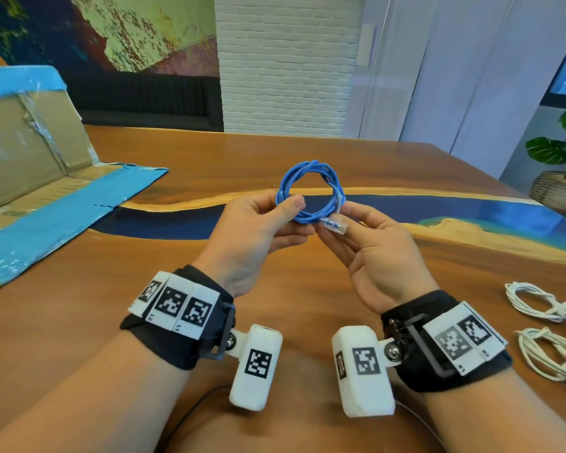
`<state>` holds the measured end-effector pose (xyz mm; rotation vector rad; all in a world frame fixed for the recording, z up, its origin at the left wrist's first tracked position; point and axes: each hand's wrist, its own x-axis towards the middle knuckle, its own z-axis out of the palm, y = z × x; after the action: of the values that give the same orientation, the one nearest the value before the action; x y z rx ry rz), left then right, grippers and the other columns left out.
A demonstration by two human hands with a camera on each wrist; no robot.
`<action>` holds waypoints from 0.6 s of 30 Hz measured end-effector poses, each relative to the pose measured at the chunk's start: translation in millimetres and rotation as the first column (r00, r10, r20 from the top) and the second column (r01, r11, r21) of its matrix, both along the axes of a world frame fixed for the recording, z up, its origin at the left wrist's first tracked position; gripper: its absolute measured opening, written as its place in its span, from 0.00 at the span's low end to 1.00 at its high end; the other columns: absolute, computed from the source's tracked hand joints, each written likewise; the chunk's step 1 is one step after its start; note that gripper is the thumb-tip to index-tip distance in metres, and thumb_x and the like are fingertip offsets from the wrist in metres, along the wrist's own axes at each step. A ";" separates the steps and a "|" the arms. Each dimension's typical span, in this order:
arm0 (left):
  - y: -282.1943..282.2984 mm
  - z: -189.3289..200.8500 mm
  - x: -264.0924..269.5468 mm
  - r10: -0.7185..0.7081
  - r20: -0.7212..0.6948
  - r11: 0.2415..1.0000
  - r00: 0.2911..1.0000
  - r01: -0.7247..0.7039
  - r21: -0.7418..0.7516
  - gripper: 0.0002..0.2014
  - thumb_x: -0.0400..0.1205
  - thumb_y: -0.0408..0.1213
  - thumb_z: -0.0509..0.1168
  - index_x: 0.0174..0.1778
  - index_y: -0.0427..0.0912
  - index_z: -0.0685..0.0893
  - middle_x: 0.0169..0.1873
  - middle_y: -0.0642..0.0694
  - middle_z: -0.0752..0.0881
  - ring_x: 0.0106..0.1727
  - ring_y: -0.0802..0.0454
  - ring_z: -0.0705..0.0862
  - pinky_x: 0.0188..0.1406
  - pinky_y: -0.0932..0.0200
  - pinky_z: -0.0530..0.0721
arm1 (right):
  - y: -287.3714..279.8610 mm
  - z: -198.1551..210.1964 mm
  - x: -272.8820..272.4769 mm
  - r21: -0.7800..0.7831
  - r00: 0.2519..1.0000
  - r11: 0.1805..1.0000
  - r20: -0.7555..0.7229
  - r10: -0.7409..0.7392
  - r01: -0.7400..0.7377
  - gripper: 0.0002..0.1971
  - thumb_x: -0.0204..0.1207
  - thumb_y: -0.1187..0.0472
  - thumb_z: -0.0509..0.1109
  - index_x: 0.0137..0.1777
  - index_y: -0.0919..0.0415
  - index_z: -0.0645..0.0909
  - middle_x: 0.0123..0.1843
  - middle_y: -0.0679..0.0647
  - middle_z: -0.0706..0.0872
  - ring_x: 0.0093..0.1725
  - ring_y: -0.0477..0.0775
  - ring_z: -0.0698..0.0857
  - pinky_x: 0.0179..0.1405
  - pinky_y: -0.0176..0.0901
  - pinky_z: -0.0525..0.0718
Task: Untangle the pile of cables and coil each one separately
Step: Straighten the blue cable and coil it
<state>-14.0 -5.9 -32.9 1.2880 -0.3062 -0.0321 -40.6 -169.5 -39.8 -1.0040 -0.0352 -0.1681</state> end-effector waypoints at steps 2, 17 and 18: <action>1.1 -1.5 3.3 0.060 0.037 0.997 0.998 -0.061 0.036 0.09 0.86 0.35 0.69 0.56 0.34 0.89 0.49 0.34 0.93 0.40 0.49 0.92 0.44 0.57 0.91 | 0.3 3.1 -1.9 0.042 0.998 0.997 -0.019 0.062 -0.061 0.11 0.83 0.71 0.67 0.63 0.69 0.84 0.57 0.66 0.93 0.57 0.60 0.93 0.52 0.43 0.92; 4.6 -4.5 5.0 0.059 0.209 0.945 0.976 -0.122 0.302 0.03 0.81 0.37 0.76 0.46 0.43 0.94 0.46 0.39 0.93 0.52 0.44 0.90 0.61 0.40 0.89 | -0.5 -9.6 6.7 0.042 0.993 0.995 -0.066 0.098 -0.095 0.08 0.80 0.71 0.70 0.57 0.66 0.84 0.52 0.63 0.93 0.50 0.55 0.94 0.48 0.45 0.92; 5.5 -4.0 5.1 0.036 0.204 0.946 0.978 -0.099 0.309 0.02 0.81 0.37 0.76 0.45 0.45 0.95 0.46 0.41 0.94 0.52 0.45 0.90 0.62 0.42 0.88 | 0.1 -10.0 6.8 0.039 0.992 0.994 -0.068 0.106 -0.103 0.06 0.79 0.71 0.71 0.54 0.64 0.84 0.52 0.63 0.93 0.50 0.55 0.94 0.48 0.45 0.92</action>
<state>-9.0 -0.4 -36.9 1.6267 -0.4382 0.1093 -33.8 -169.5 -49.8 -0.9695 -0.0204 -0.0374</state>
